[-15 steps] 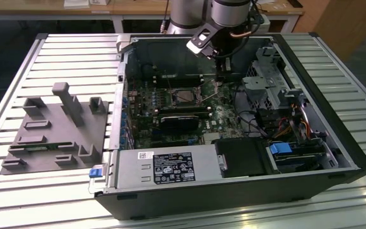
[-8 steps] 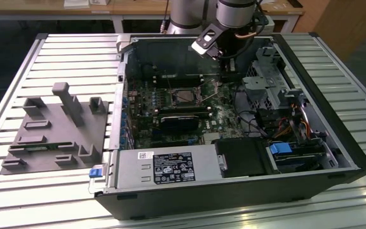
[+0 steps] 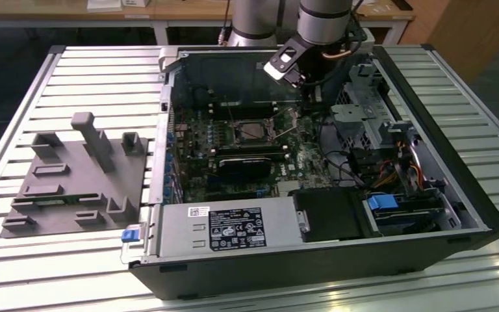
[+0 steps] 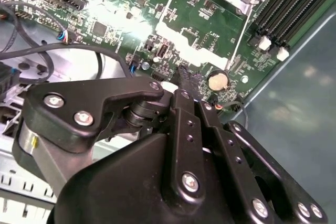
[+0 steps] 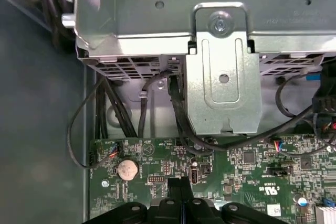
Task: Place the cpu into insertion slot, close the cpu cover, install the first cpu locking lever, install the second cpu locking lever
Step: 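Close the cpu cover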
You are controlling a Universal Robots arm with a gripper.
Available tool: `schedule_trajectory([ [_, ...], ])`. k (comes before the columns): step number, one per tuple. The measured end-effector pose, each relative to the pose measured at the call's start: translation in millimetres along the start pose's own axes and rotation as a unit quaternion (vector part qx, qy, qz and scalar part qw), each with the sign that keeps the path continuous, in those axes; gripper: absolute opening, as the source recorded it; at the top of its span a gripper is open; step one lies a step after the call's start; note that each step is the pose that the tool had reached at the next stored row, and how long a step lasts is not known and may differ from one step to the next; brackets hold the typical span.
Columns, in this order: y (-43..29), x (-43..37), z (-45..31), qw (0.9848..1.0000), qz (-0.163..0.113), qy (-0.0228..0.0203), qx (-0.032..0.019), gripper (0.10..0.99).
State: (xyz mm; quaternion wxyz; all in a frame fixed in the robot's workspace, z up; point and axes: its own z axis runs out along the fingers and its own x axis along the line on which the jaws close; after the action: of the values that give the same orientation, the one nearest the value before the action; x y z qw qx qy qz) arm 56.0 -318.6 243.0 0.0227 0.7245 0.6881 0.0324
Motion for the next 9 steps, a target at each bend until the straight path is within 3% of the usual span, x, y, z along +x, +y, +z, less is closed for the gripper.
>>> schedule_trajectory([
  [9, 0.3, -0.1, 7.4, 1.0000, 0.000, -0.0002, 0.0034, 0.102],
])
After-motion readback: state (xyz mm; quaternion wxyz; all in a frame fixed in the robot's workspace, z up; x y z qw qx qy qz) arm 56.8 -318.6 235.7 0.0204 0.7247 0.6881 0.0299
